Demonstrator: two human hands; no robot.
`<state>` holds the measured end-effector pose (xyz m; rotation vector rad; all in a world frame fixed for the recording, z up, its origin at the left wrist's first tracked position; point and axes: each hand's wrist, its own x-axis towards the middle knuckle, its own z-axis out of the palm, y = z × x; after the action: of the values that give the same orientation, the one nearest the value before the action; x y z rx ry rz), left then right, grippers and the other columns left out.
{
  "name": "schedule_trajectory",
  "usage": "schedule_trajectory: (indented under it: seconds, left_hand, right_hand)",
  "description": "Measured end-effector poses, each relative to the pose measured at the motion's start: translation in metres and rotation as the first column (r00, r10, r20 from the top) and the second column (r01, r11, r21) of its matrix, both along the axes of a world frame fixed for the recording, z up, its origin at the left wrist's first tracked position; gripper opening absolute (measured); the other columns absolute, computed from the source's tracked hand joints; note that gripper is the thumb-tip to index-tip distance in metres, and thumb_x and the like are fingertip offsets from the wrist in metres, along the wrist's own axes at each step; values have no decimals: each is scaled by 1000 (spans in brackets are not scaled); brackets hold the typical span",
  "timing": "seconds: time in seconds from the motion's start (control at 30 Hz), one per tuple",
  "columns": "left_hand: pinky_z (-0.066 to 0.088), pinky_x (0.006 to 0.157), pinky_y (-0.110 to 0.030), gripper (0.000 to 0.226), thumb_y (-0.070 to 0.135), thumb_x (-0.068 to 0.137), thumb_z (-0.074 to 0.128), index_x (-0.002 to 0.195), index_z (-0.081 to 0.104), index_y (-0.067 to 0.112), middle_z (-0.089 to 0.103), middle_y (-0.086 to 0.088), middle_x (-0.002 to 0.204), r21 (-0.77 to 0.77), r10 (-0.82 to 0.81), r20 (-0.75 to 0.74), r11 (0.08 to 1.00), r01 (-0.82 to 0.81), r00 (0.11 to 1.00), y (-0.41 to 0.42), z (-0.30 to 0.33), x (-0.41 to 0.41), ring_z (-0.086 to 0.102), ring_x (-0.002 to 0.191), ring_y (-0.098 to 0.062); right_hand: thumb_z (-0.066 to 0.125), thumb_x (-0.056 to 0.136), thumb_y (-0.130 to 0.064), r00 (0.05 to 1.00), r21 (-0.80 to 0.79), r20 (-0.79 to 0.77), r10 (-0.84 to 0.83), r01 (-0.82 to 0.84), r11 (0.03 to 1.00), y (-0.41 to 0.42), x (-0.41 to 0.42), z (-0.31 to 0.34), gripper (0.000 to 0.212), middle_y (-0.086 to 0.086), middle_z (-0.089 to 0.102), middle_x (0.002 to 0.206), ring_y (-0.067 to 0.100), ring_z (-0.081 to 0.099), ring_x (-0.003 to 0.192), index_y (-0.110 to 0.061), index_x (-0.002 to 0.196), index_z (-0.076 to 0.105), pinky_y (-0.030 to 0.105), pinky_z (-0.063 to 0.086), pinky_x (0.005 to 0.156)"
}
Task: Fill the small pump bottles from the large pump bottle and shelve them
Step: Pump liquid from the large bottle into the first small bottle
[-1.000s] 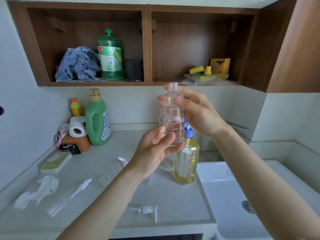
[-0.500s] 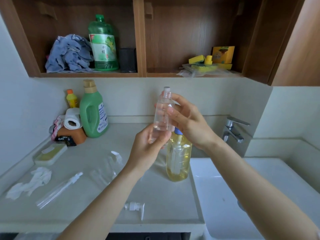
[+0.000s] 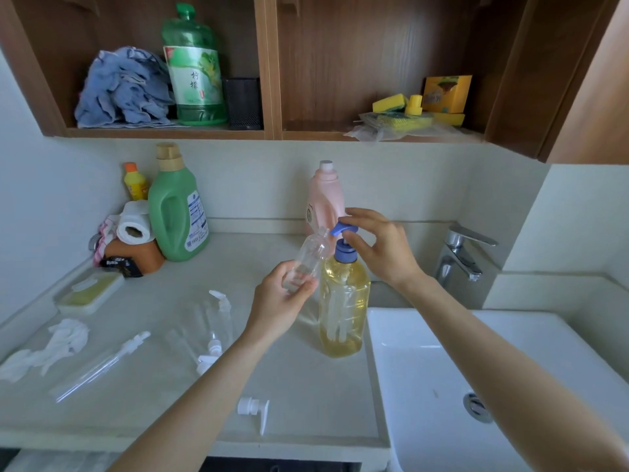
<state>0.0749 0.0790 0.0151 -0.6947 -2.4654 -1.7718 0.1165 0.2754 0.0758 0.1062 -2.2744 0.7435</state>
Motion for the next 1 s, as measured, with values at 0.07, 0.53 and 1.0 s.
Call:
schedule_trajectory:
  seconds: [0.07, 0.53, 1.0]
  left_hand:
    - [51, 84, -27, 42, 52, 71, 65, 107, 59, 33, 69, 15, 96, 9, 7, -10, 1000, -7, 1000, 1, -1, -1, 65, 89, -4]
    - [52, 83, -33, 36, 55, 73, 71, 103, 54, 42, 69, 13, 97, 131, -2, -51, 991, 9, 999, -3, -9, -6, 65, 87, -7]
    - [53, 84, -46, 57, 63, 69, 62, 115, 57, 29, 67, 7, 104, 170, -151, -25, 974, 153, 988, -9, -14, -20, 62, 87, -13]
  right_hand:
    - [69, 87, -10, 999, -30, -51, 11, -13, 999, 0, -5, -2, 21, 2, 67, 113, 8, 60, 103, -10, 108, 73, 1, 34, 91]
    - [70, 85, -10, 986, -25, -157, -46, 42, 999, -5, -12, -9, 19, -6, 59, 102, -1, 52, 89, -10, 103, 75, 5, 39, 83]
    - [65, 88, -8, 980, 44, -88, -181, 185, 982, -16, -2, -4, 22, 2, 66, 117, 20, 60, 107, -15, 107, 74, 23, 42, 90]
